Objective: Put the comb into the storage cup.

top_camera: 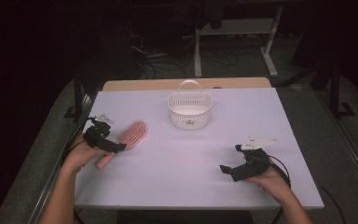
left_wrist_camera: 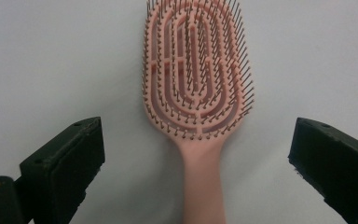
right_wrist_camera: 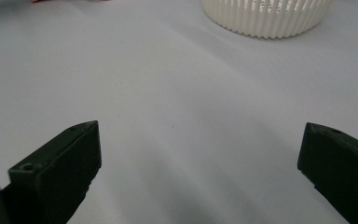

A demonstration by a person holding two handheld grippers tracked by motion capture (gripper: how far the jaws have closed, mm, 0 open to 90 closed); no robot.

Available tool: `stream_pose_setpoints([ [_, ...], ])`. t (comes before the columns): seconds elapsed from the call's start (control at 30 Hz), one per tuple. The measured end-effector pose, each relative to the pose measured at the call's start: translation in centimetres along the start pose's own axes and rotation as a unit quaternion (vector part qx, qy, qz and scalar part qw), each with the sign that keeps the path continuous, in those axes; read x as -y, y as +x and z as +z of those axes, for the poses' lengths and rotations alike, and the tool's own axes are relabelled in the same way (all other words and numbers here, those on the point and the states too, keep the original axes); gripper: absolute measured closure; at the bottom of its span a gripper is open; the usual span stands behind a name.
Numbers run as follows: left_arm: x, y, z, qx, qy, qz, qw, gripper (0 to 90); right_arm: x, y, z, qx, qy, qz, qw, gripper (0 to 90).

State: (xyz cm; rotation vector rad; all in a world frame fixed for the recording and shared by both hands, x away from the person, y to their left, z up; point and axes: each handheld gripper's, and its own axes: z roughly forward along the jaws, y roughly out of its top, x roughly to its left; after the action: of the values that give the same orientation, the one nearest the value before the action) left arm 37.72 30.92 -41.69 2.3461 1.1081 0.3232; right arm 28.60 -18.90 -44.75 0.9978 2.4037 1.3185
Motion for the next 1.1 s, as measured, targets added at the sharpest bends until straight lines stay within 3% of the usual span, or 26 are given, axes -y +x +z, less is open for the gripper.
stream_pose_setpoints([
  [0.63, -0.4, 0.1, 1.1, 0.004, 0.063, -0.008, 0.9980, 22.5, 0.0, 0.1, 0.1, 0.001, 0.000, 0.002, 1.0000, 0.0],
  [1.1, -1.0, -0.3, 1.4, -0.004, 0.102, 0.005, 0.9948, 42.0, 0.0, 0.1, 0.0, 0.002, 0.000, 0.003, 1.0000, 0.0],
])
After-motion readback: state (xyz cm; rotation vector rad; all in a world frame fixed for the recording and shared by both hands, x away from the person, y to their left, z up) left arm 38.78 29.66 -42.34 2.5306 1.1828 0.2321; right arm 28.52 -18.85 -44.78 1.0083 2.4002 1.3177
